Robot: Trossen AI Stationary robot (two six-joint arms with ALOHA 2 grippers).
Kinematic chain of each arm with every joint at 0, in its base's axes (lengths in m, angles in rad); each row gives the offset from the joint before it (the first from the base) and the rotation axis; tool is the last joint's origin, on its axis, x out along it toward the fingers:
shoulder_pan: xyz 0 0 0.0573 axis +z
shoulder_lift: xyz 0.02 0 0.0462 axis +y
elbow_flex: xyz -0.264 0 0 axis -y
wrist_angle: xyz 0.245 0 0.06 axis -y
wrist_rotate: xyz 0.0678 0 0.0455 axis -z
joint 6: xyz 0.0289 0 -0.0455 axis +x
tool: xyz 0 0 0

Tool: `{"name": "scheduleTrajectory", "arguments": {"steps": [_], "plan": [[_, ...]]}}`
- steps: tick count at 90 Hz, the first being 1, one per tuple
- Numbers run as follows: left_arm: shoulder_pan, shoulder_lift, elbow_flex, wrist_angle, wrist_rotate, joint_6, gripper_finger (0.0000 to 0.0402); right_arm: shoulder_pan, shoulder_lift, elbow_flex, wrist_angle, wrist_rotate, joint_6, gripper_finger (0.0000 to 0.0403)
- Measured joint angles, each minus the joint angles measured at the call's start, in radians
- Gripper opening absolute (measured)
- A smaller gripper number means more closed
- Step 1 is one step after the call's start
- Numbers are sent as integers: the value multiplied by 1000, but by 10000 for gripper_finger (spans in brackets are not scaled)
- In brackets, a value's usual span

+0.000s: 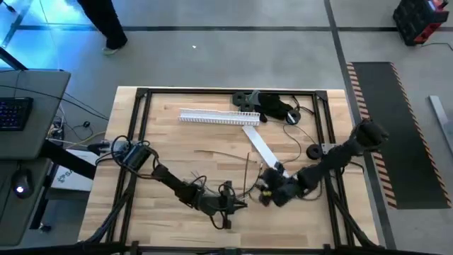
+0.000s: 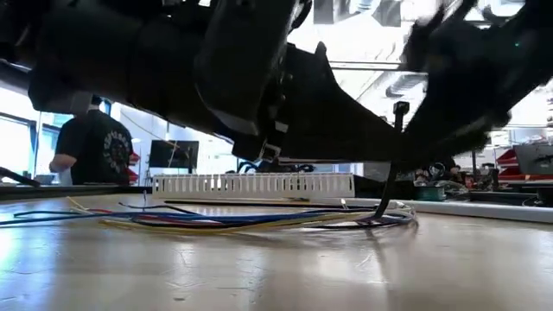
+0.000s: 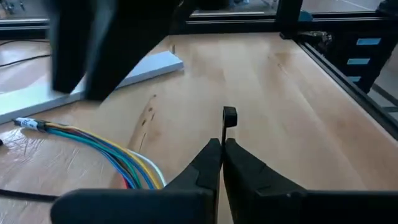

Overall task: Ziptie cables
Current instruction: Wrap the wire cables with the black zip tie

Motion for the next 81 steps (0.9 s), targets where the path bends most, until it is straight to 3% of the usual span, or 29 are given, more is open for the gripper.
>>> {"name": "scheduleTrajectory", "arguments": {"steps": [7,35,55,70,81], "plan": [[0,0,0,-1,1,10,0,-77,15,-29,80,-48,-16,203],[2,0,0,-11,2,10,0,-305,19,-33,22,-108,-33,198],[2,0,0,-21,2,10,0,-394,19,-50,44,-208,-101,197],[2,0,0,-22,2,10,0,-427,19,-104,166,-318,-144,197],[2,0,0,-23,2,11,0,-423,19,-141,256,-339,-177,197]]}}
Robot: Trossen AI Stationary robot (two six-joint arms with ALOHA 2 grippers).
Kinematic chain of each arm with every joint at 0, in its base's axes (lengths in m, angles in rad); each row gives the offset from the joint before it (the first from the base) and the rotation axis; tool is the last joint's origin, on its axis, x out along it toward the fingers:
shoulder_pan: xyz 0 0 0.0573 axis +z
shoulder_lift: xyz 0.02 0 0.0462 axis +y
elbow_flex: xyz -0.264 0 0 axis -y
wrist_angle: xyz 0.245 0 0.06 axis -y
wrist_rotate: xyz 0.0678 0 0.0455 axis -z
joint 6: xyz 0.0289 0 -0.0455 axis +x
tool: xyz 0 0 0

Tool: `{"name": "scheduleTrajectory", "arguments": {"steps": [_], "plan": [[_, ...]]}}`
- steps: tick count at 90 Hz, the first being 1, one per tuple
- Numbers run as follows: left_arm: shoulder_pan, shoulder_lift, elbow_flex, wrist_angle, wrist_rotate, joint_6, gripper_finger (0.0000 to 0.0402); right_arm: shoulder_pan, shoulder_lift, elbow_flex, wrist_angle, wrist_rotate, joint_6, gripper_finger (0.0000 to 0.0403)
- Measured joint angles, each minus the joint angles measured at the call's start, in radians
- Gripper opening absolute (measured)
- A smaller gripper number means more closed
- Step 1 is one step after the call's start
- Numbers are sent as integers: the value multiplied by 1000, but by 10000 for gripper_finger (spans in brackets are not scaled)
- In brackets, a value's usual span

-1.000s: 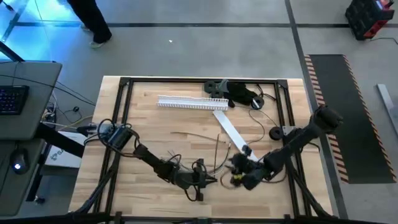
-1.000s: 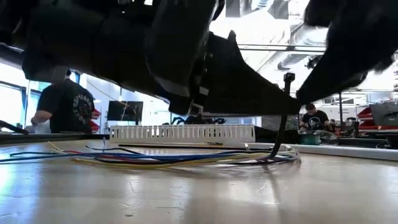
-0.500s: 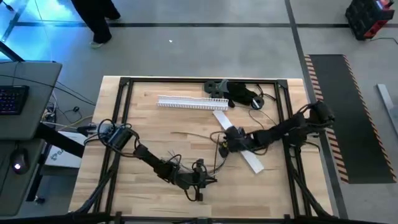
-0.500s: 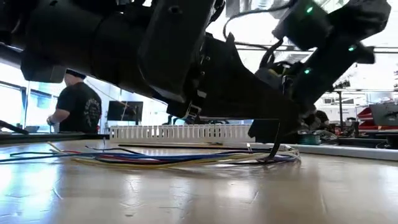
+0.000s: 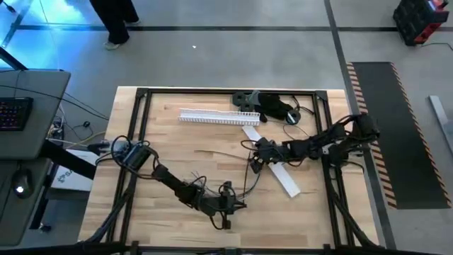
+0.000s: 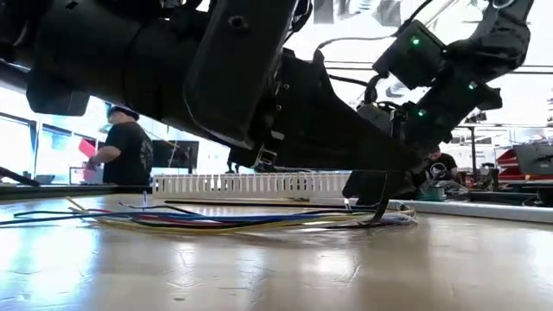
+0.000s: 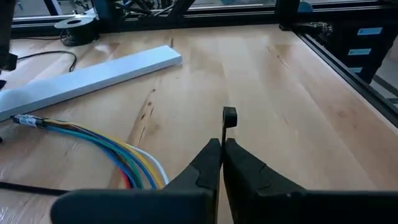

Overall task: Ziptie cables
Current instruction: Wrap the wire cables with the black zip tie

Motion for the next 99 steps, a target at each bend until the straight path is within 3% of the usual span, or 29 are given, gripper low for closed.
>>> {"name": "scheduleTrajectory", "arguments": {"steps": [41,68,99], "plan": [[6,0,0,-1,3,9,0,-24,109,-16,207,-49,-124,197],[10,0,0,-2,25,9,0,24,112,-16,241,-73,-276,194],[10,0,0,-3,26,9,0,47,113,-16,254,-31,-313,93]]}}
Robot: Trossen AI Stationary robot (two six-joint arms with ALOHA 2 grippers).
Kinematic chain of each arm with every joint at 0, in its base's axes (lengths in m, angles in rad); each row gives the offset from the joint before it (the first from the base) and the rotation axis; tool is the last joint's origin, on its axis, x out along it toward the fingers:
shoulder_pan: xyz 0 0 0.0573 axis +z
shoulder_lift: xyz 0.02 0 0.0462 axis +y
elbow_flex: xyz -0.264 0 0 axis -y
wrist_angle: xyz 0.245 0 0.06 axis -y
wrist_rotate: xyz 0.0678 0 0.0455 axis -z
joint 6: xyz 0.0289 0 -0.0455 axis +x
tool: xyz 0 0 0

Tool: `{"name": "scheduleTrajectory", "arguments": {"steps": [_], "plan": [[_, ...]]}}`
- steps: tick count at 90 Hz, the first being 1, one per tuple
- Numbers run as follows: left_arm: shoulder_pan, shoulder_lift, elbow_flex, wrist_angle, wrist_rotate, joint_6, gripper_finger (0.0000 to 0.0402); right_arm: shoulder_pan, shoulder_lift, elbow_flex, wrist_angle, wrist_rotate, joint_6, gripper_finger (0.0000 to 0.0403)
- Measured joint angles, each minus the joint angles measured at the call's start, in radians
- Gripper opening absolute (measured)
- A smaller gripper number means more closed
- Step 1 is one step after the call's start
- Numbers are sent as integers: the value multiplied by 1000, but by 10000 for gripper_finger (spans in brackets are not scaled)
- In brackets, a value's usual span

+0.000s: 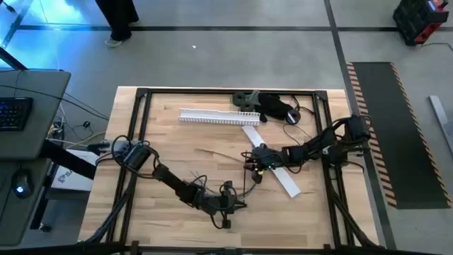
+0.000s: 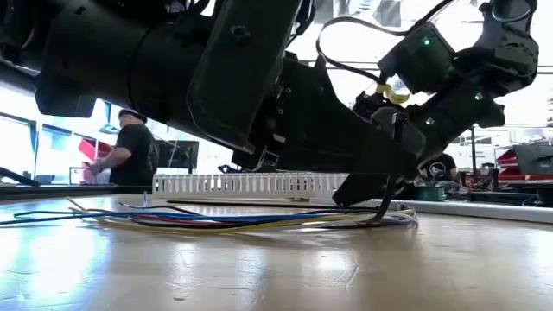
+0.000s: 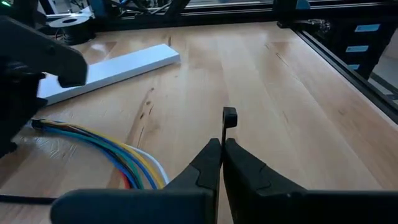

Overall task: Ziptie cables
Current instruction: Wrap the wire cables with the black zip tie

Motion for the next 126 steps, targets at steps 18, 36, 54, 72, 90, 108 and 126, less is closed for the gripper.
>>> {"name": "scheduleTrajectory", "arguments": {"steps": [18,36,54,72,90,108,126], "plan": [[0,0,0,-1,0,0,0,1,0,0,5,31,-9,30],[-9,0,0,2,-20,-5,0,71,0,0,31,155,-72,2],[-33,-3,-1,5,-99,-62,0,215,0,0,37,350,-200,0],[-35,-28,-1,16,-113,-94,0,334,0,0,39,497,-380,0],[15,-27,-48,81,-39,-190,0,407,12,15,42,583,-628,0],[74,-27,-79,177,71,-268,0,408,65,45,66,594,-880,0],[69,-27,-113,229,37,-332,0,418,72,45,106,619,-980,0]]}}
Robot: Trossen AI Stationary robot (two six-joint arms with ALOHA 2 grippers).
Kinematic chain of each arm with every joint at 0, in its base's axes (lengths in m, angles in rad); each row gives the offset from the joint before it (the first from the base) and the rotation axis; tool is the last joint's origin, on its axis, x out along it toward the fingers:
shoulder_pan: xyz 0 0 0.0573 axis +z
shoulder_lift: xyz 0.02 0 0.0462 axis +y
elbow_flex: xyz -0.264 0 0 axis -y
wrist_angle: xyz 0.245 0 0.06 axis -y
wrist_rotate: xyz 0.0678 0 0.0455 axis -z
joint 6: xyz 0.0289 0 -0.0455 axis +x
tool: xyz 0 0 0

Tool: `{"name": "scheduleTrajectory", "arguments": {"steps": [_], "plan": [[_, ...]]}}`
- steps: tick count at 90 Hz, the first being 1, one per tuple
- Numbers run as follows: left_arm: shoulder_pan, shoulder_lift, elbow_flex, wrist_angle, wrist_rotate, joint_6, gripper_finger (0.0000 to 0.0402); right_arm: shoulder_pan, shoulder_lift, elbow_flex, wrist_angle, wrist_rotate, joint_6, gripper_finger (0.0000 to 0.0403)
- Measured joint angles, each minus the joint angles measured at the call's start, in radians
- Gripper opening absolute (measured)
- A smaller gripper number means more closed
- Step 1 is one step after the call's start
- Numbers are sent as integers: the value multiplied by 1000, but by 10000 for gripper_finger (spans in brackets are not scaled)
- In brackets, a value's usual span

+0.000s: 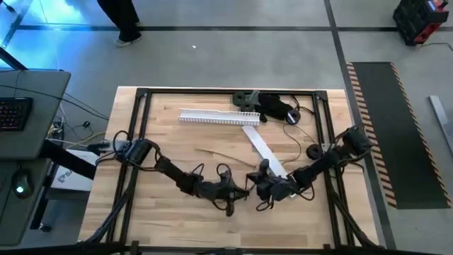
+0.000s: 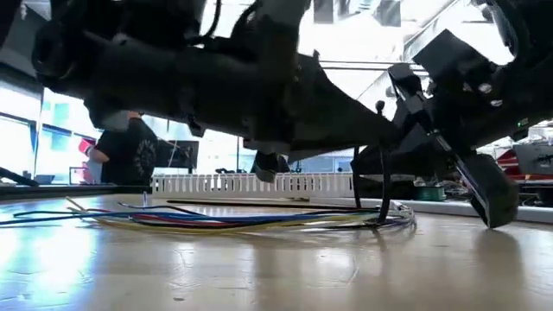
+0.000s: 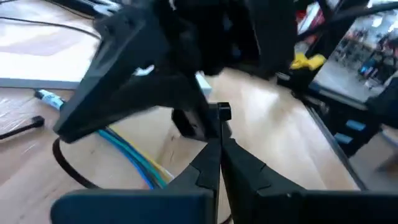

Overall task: Ziptie cables
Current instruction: Wrap the wire cables with the black zip tie

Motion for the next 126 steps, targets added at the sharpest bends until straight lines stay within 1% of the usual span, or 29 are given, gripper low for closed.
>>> {"name": "scheduleTrajectory", "arguments": {"steps": [7,17,26,35,50,90,105,126], "plan": [[-20,0,-18,4,-37,-2,0,6,0,0,8,1,-29,0],[-32,0,-40,48,-54,-9,0,6,2,-2,27,27,-37,0],[-33,0,-64,96,-68,-10,0,2,3,-2,51,27,-63,0],[-33,0,-71,121,-46,-10,0,3,3,-2,57,31,-93,0],[-12,0,-72,121,-17,-10,0,3,3,0,60,8,-93,0],[44,0,-71,127,80,-19,0,3,15,1,66,2,-88,0],[62,0,-71,128,101,-4,0,3,50,4,123,41,-81,0],[66,0,-71,127,115,-10,0,3,54,1,148,63,-90,0]]}}
